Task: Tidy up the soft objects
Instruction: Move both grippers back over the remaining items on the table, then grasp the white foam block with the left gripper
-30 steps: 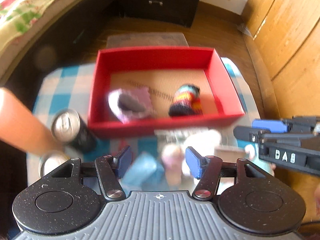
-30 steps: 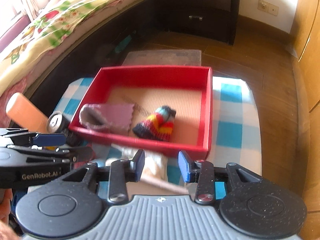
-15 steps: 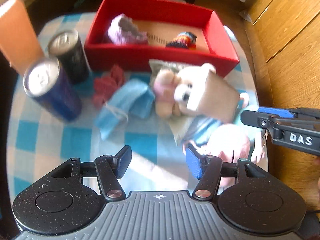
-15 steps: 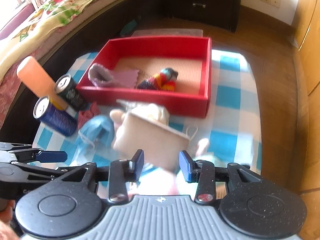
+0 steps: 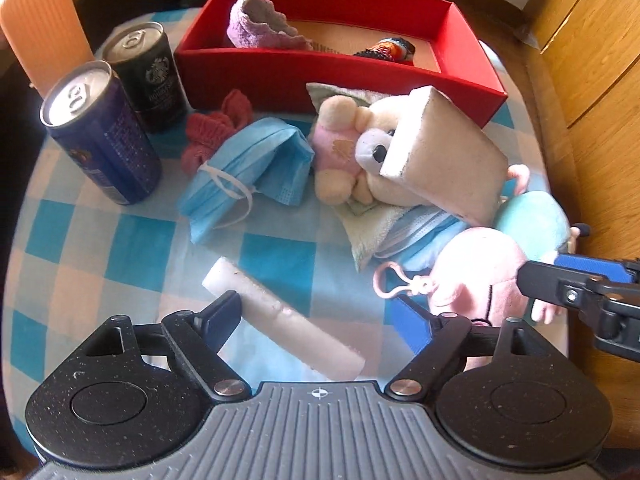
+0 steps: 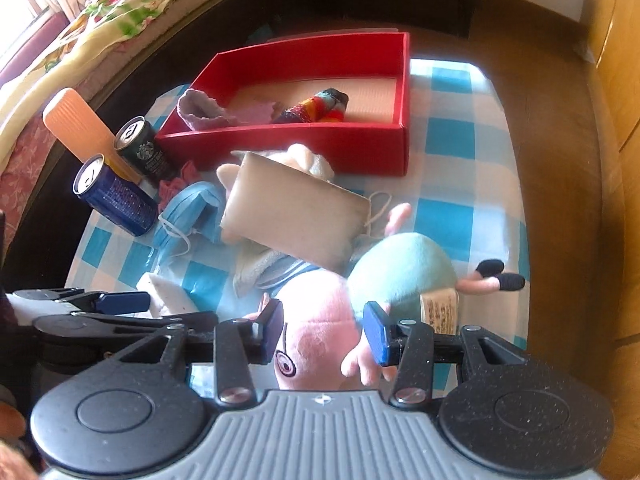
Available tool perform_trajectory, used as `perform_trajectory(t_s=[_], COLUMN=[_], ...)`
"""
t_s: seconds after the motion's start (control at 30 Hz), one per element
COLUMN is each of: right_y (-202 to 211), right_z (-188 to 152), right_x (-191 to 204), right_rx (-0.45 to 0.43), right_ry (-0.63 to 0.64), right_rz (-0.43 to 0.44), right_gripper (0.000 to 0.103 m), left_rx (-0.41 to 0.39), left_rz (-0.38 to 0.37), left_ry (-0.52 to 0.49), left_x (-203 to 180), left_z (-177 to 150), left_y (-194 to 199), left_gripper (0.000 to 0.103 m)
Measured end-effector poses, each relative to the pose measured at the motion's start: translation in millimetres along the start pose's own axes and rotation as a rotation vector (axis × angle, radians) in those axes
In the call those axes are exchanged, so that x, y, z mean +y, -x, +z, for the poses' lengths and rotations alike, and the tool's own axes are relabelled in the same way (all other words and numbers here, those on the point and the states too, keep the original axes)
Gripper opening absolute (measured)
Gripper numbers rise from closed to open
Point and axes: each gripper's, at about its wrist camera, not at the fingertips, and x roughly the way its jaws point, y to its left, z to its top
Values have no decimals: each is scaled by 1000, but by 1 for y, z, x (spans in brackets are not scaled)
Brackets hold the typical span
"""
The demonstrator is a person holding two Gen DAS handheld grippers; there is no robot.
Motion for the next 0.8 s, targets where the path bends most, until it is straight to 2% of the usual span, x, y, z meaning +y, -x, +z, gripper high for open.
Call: perform_trajectory(t_s=[0.13, 0.23, 0.37, 0.47, 0.53, 0.63, 0.8], right_y=[0, -5, -13, -18, -20, -21, -28], right_z=[-7, -13, -18, -18, -18, -20, -20], right_x=[-3, -3, -7, -5, -1, 5, 5], right_rx=[-1, 11, 21, 11, 7, -2, 0], right_ry=[-19, -26, -66, -85, -77, -46, -43], right_rz=[28, 36, 65, 78, 72, 44, 15], right_gripper=[22, 23, 23, 32, 38, 41, 49], left_rx=[-8, 17, 42, 97, 115, 112, 80], left_rz=[20, -3, 32, 8, 26, 58, 52], left_ry=[23, 77, 98, 136, 136, 117, 120], left_x=[3, 11, 11, 13, 12, 10, 4], left_z=[-4, -5, -8, -15, -20, -25, -23], left_y=[3, 4, -2, -16, -26, -35, -36], left_gripper=[80, 80, 80, 80, 79, 81, 80])
